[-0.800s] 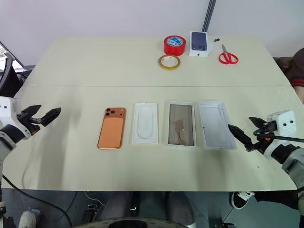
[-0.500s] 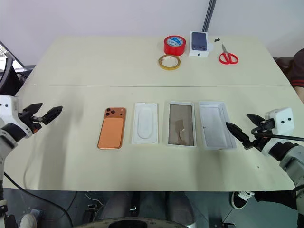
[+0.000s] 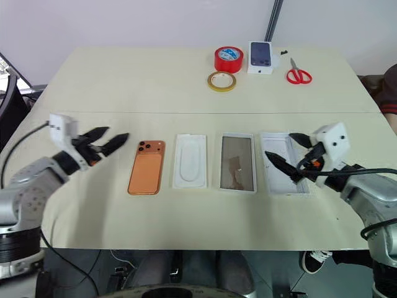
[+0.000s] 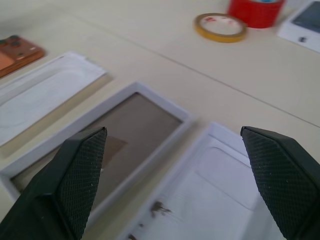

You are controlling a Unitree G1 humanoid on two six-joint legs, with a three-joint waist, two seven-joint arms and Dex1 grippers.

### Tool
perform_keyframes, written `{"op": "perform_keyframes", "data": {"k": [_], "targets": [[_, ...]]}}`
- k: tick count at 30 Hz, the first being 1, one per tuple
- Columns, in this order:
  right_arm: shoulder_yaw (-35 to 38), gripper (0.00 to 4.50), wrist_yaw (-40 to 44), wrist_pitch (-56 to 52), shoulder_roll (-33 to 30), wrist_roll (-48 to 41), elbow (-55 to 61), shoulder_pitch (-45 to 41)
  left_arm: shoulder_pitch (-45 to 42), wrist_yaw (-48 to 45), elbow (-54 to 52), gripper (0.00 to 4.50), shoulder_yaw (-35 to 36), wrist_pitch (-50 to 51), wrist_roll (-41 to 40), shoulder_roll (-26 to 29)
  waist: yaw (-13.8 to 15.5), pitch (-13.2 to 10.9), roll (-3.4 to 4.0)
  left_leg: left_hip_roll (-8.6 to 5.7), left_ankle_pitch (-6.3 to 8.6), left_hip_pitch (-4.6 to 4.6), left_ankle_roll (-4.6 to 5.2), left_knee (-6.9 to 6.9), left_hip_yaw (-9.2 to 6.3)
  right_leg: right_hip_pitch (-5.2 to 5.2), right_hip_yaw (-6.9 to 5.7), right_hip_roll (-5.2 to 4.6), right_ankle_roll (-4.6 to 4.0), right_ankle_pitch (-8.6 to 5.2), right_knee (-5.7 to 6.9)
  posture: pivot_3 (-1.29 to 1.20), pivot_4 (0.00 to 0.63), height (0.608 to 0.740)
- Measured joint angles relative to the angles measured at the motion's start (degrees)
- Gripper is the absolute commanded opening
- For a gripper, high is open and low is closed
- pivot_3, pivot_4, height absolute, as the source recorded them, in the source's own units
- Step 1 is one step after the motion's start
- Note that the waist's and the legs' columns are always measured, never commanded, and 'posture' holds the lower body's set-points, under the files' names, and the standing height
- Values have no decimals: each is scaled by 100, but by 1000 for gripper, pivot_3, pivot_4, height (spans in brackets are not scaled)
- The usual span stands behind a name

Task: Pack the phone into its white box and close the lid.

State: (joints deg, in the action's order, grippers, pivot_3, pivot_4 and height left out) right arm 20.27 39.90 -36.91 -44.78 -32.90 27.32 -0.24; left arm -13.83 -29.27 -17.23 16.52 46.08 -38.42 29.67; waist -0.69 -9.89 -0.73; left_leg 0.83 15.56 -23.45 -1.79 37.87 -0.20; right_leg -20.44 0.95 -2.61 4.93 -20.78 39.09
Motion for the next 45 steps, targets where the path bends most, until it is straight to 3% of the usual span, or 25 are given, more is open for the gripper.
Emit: {"op": "perform_keyframes", "data": {"k": [4, 8, 14, 21, 24, 31, 32, 36, 39, 45], "targets": [[-592, 4481, -3, -21, -7, 88, 123, -477, -284, 688, -525, 4500, -438, 979, -173, -201, -8, 0, 1, 1, 0, 2, 0, 2, -2, 0, 1, 6, 0, 0, 3, 0, 150, 740], [-888, 4481, 24, -22, -10, 103, 391, -578, -497, 1397, -596, 4500, -427, 2186, -577, -629, 15, 0, -2, 0, 0, -3, 0, 8, -5, 1, 0, 5, 1, 0, 1, 0, 150, 740], [-999, 4481, 45, -16, -10, 177, 394, -471, -794, 2113, -782, 4500, -340, 3492, -1058, -1380, 19, -1, -4, -2, -1, -4, -1, 15, -7, 3, -1, 4, 1, 0, 3, 0, 150, 740], [-997, 4481, 104, -17, -27, 238, 395, -443, -1063, 2638, -677, 4500, -126, 4412, -956, -2151, 7, -1, -4, -2, -3, -2, -5, 14, -7, 3, 0, 9, 1, 0, 4, 0, 150, 740], [-1142, 4500, 157, -42, -198, 335, 456, -435, -1157, 2775, -575, 3741, 48, 4567, -807, -2435, 16, -1, -5, -5, -6, -2, -11, 15, -7, 4, 0, 6, 1, 0, 2, 0, 150, 740], [-2041, 4500, 443, -420, -951, 684, 954, -307, -1190, 2907, -416, 297, 230, 4591, -390, -2650, 22, -2, -8, -6, -13, -3, -22, 15, -8, 5, -1, 6, 1, 0, 0, 0, 150, 740], [-2167, 4500, 469, -523, -1046, 719, 961, -353, -1222, 2882, -417, 88, 265, 4591, -375, -2693, 27, -2, -10, -6, -14, -2, -24, 15, -9, 6, -1, 6, 1, 0, 0, 0, 150, 740], [-2610, 4500, 632, -820, -1305, 899, 952, -638, -1355, 2854, -392, 88, 306, 4592, -286, -2866, 24, -2, -10, -6, -18, -2, -32, 15, -9, 6, -1, 6, 2, 0, 0, 0, 150, 740], [-2907, 3703, 756, -946, -1435, 1043, 898, -732, -1394, 2839, -362, 0, 498, 4592, -274, -3005, 21, -3, -12, -5, -18, -3, -32, 14, -9, 4, -1, 6, 1, 0, -1, 0, 150, 740], [-3403, 652, 866, -690, -1550, 1692, 647, -936, -1678, 2825, -337, 0, 1017, 4592, -278, -3083, 16, -3, -12, -5, -19, -3, -33, 15, -9, 4, -1, 7, 2, 0, -1, 0, 150, 740]]}}
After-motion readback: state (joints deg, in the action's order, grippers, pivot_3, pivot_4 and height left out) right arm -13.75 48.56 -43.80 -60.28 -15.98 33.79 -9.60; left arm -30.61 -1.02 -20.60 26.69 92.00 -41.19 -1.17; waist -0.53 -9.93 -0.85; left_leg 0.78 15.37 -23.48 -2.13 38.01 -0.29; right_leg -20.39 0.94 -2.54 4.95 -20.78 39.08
